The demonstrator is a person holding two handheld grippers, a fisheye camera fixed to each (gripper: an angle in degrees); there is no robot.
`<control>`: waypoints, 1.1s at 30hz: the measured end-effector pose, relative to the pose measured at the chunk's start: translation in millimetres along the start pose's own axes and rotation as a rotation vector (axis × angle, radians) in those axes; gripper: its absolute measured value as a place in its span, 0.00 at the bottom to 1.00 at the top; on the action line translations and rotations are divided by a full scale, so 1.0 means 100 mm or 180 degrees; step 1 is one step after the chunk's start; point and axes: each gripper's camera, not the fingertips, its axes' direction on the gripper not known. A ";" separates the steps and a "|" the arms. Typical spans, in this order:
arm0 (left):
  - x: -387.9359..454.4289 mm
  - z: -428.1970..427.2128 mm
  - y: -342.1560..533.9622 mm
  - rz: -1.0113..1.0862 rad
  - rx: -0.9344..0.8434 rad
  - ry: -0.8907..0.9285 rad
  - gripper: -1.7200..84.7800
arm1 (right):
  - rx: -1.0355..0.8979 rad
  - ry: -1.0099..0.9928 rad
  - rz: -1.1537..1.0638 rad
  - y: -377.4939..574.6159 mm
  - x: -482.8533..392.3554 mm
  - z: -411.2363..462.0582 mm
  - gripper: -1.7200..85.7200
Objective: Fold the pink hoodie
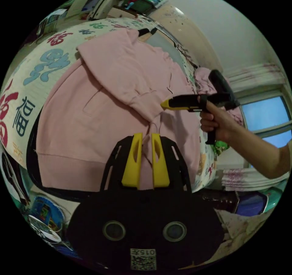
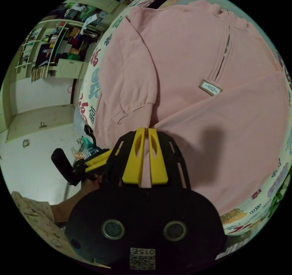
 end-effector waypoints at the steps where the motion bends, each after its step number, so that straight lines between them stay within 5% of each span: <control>1: 0.14 -0.03 -0.03 0.0096 -0.0045 -0.0040 0.08 | 0.0017 0.0001 0.0024 0.04 0.00 -0.03 0.03; 16: 1.39 -0.24 -0.31 0.1054 -0.0147 -0.1017 0.03 | 0.0218 -0.0298 0.0133 1.09 -0.03 -0.74 0.02; 33: 1.39 -0.46 -0.80 0.1034 -0.0259 -0.1051 0.03 | 0.0267 -0.0196 -0.0067 2.38 0.13 -1.93 0.02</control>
